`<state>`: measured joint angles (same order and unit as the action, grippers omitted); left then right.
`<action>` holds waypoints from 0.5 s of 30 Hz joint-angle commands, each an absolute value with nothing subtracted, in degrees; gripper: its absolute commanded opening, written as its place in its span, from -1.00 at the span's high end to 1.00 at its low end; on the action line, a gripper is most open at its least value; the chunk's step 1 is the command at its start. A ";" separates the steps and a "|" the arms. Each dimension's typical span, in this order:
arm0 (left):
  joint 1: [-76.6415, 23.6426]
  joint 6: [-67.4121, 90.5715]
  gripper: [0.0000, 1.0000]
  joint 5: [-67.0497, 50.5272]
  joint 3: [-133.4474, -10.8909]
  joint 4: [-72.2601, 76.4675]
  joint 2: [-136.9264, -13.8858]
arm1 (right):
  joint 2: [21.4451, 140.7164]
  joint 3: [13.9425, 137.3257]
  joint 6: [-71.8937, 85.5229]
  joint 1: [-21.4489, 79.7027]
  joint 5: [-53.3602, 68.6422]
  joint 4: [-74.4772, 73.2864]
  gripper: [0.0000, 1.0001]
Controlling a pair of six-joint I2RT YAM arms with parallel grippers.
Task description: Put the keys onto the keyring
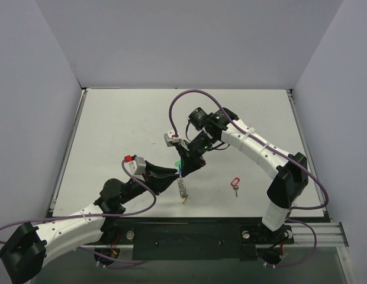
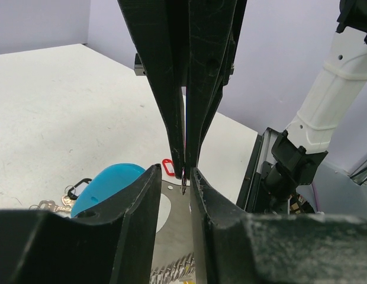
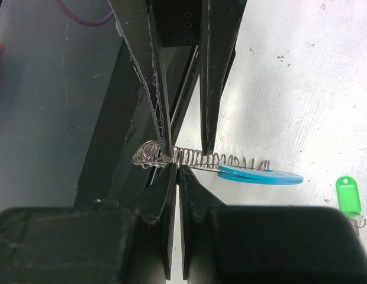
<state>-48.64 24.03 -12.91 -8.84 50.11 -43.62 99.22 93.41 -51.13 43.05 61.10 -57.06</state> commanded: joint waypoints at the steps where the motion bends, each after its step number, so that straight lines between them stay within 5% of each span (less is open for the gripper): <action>1: -48.51 24.70 0.31 -15.03 -9.05 53.79 -44.73 | 99.23 94.04 -51.15 42.89 65.22 -58.89 1.00; 15: -48.43 25.22 0.44 -16.35 -9.41 55.02 -47.81 | 99.40 94.22 -50.98 42.98 65.57 -58.89 1.00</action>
<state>-48.64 24.88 -14.81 -8.82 51.20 -47.03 99.22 93.41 -50.98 43.05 61.23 -57.06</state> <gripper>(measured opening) 0.288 0.005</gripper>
